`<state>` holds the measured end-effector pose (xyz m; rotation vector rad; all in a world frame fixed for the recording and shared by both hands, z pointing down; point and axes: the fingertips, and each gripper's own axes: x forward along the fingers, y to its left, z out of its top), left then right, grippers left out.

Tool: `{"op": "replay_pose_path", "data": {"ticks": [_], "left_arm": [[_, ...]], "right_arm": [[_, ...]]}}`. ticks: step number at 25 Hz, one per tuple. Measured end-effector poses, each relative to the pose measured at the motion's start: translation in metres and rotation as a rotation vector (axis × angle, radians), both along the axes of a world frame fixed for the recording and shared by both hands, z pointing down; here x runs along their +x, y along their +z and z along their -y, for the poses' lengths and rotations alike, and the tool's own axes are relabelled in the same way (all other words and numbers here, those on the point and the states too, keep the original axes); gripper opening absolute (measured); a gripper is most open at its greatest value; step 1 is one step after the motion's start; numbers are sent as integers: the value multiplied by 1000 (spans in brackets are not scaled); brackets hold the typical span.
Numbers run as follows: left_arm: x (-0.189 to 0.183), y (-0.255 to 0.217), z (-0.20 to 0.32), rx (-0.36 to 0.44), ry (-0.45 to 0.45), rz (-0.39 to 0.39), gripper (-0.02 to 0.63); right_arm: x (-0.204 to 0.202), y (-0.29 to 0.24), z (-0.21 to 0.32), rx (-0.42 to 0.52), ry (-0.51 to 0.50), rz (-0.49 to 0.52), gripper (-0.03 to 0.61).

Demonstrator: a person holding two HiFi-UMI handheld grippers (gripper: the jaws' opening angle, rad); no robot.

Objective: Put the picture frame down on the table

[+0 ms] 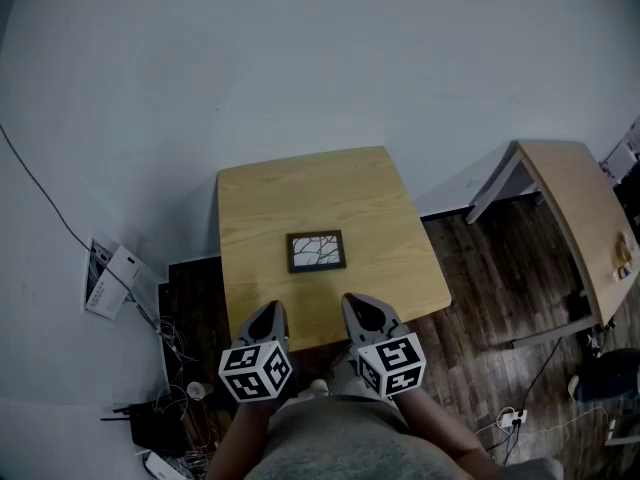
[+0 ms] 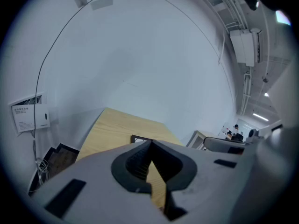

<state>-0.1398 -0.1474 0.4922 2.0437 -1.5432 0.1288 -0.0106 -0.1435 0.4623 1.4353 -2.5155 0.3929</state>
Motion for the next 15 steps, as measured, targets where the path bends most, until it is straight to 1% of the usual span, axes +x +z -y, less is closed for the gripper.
{"op": "replay_pose_path", "data": {"ticks": [15], "left_arm": [[4,-3,7,3,3,-9,3]], "right_arm": [[0,-4,8,12,-10,-11,-2]]}}
